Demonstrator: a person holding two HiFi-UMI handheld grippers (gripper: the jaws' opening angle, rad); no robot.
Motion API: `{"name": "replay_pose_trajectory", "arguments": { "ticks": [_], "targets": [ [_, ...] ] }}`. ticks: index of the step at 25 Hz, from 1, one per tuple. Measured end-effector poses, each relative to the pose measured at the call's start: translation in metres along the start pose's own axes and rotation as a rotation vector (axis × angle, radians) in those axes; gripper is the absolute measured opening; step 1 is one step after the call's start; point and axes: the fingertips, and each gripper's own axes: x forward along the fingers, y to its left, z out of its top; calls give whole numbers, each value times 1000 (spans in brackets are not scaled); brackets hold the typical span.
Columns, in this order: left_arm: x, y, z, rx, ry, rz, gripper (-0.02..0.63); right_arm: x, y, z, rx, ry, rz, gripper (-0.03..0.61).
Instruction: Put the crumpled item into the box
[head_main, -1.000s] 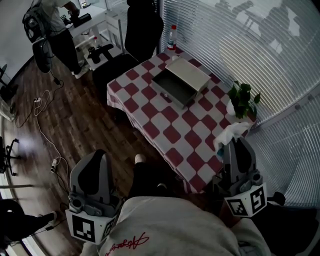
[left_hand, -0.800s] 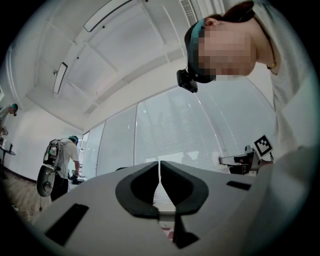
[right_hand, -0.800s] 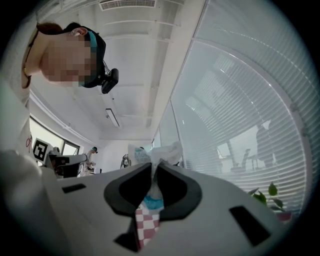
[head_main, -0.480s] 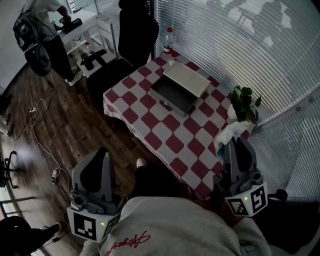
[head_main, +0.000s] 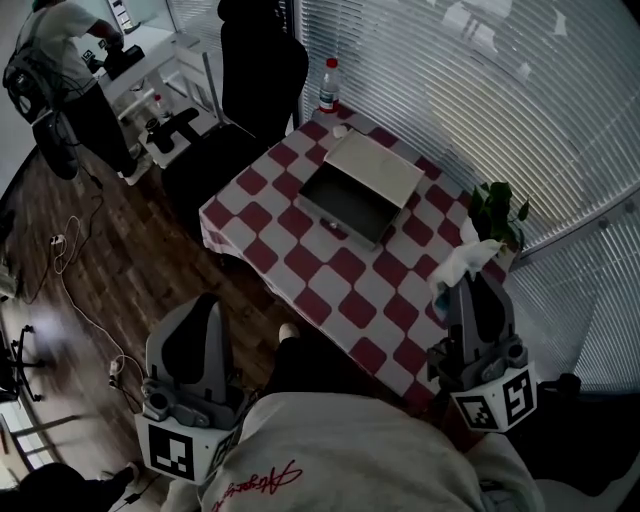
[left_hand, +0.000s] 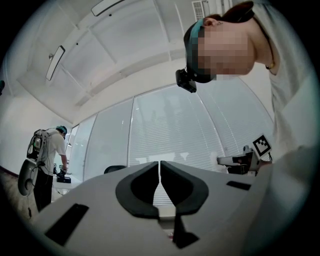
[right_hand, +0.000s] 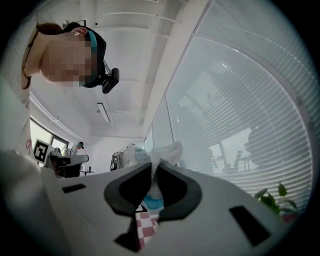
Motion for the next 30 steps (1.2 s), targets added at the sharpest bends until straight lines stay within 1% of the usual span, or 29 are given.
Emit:
{"name": "replay_pose_trajectory", "arguments": {
  "ticks": [4,7,11,13,20,25,28,30],
  "targets": [
    [17,11,-14,-4,19,-22,25,17,-7,-6,-4,0,-17,48],
    [30,19,-19,-5,15,-34,25,27,-11,-9,-7,-2,-28,48],
    [49,30,-25,-35,16,-62,25,43,-15,-11,-10,0,-46,48],
    [59,35,-27,-29,8,-78,25,50,-17,-12,-13,1,-57,48],
    [93,54,-37,-47,4,-138,25,72,-26,-13,-27,0,-112,48],
    [113,69,-40,-49,-13,-176,25,90,-25,-15,-51,-3,-143,48],
    [122,76,-41,-64,-13,-199,25,98,-22,-18,-60,12,-156,48],
    [128,81,-43,-61,-13,-218,25,105,-21,-18,-70,11,-162,48]
  ]
}}
